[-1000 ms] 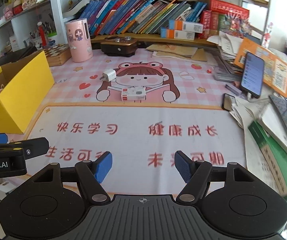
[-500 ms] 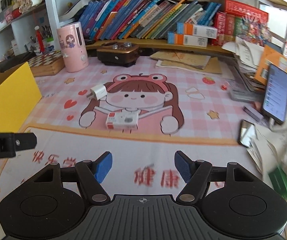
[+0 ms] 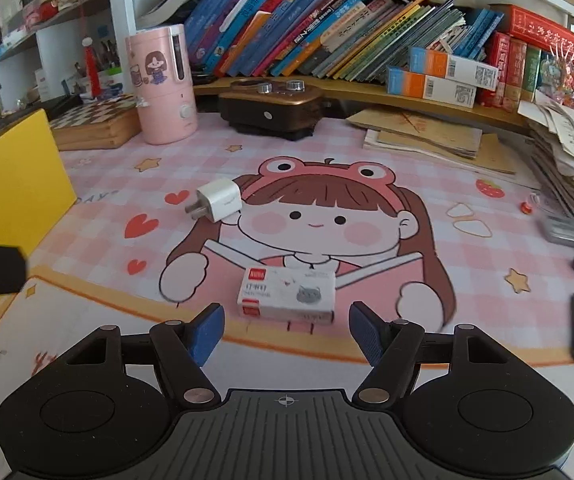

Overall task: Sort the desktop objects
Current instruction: 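Grasp the small white box with the right gripper while the left gripper grasps the white plug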

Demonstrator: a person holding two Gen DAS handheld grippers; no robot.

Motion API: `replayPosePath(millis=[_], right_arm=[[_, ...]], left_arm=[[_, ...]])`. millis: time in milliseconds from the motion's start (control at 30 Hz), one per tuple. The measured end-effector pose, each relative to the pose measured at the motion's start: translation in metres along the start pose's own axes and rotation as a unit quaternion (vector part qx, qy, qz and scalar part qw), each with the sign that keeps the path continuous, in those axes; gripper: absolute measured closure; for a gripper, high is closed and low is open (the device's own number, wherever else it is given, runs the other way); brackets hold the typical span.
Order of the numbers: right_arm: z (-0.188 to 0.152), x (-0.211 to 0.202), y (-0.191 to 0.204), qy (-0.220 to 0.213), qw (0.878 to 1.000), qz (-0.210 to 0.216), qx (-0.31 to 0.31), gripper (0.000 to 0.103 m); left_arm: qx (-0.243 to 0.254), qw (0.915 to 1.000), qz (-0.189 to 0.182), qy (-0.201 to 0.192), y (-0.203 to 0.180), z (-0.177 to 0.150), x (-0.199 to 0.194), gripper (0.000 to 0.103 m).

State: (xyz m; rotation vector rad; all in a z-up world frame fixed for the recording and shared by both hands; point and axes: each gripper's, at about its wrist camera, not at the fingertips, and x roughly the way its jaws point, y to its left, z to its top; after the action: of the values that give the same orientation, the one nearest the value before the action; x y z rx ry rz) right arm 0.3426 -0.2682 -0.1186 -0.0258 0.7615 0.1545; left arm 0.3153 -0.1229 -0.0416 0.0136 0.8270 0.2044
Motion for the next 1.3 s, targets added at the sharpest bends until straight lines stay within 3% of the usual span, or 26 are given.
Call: replayPosePath(millis=[167,267,367,667,933,1100,1267,1300], right_arm=[[0.003,0.014,0.001,-0.008,1.0,-0.004,0.003,0.032],[0.006,0.016,-0.001,-0.014,1.0,0.009,0.002,0.048],[0.007,0.012,-0.008,-0.013,1.0,0.019,0.008,0.048],[0.007,-0.025,-0.05,-0.034,0.999,-0.007,0.015,0.048],[0.004,-0.049,-0.076,-0.044,0.999,-0.028,0.012,0.048],[-0.002,-0.05,-0.085,-0.032,0.999,-0.031,0.018,0.048],[-0.006,-0.05,-0.092,-0.023,0.999,-0.038,0.022,0.048],[-0.006,-0.05,-0.093,-0.023,0.999,-0.038,0.021,0.048]], left_arm=[[-0.002,0.9999,0.013,0.005,0.001,0.003,0.003,0.0],[0.0,0.9999,0.013,0.004,-0.002,0.006,0.007,0.0],[0.002,1.0,0.005,0.003,-0.01,0.009,0.014,0.0],[0.037,0.9983,-0.042,-0.019,-0.056,0.026,0.066,0.0],[0.064,0.996,-0.046,-0.043,-0.102,0.044,0.116,0.003],[0.065,0.9964,-0.04,-0.037,-0.114,0.047,0.135,0.03],[0.057,0.9969,-0.031,-0.044,-0.119,0.046,0.144,0.043],[0.055,0.997,-0.031,-0.046,-0.12,0.047,0.145,0.054]])
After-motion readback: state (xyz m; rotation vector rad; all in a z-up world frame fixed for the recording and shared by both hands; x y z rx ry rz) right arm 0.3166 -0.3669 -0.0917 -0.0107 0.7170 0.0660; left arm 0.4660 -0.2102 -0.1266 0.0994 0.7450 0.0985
